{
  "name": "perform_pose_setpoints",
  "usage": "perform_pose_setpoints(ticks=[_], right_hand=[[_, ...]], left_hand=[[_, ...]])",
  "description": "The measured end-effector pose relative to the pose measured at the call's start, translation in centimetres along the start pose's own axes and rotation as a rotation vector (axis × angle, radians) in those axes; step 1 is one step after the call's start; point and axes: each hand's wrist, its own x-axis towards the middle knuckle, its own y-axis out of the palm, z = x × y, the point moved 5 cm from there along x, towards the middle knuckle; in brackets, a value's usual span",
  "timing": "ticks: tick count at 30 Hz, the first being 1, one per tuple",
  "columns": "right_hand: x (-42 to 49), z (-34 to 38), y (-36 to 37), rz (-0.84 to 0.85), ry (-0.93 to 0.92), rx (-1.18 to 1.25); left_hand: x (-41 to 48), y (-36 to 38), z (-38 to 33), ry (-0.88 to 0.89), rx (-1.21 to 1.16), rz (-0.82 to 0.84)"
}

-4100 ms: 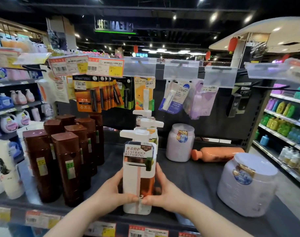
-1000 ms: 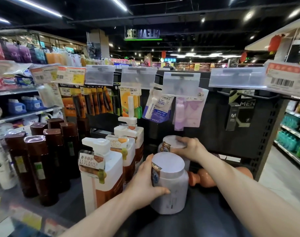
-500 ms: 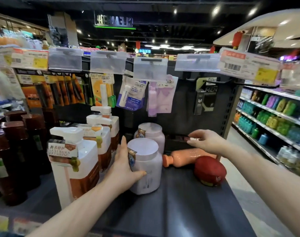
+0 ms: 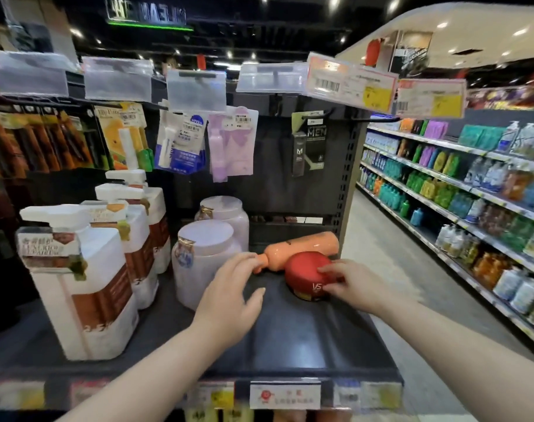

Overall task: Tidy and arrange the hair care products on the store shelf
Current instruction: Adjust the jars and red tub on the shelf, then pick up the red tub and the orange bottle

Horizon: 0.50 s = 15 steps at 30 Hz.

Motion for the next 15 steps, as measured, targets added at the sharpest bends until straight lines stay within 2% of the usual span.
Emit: perform_pose_setpoints(ticks=[5, 8, 11, 15], right_hand=[[-1.0, 1.1, 0.4, 0.026, -0.027, 0.059], [-1.0, 2.4, 1.0, 0.026, -0.036, 0.097], [-2.3, 3.4, 1.1, 0.059, -0.11, 0.124], [-4.7, 4.7, 1.8, 0.152, -0.26, 0.121]], left_hand=[[-0.6, 3.1, 0.6, -0.117, -0.011, 0.177], [-0.6, 3.6, 0.7, -0.183, -0.014, 0.216], [-0.5, 3.5, 0.8, -0.216, 0.013, 0.264], [-0.9, 3.9, 1.0, -0.24, -0.021, 0.461]])
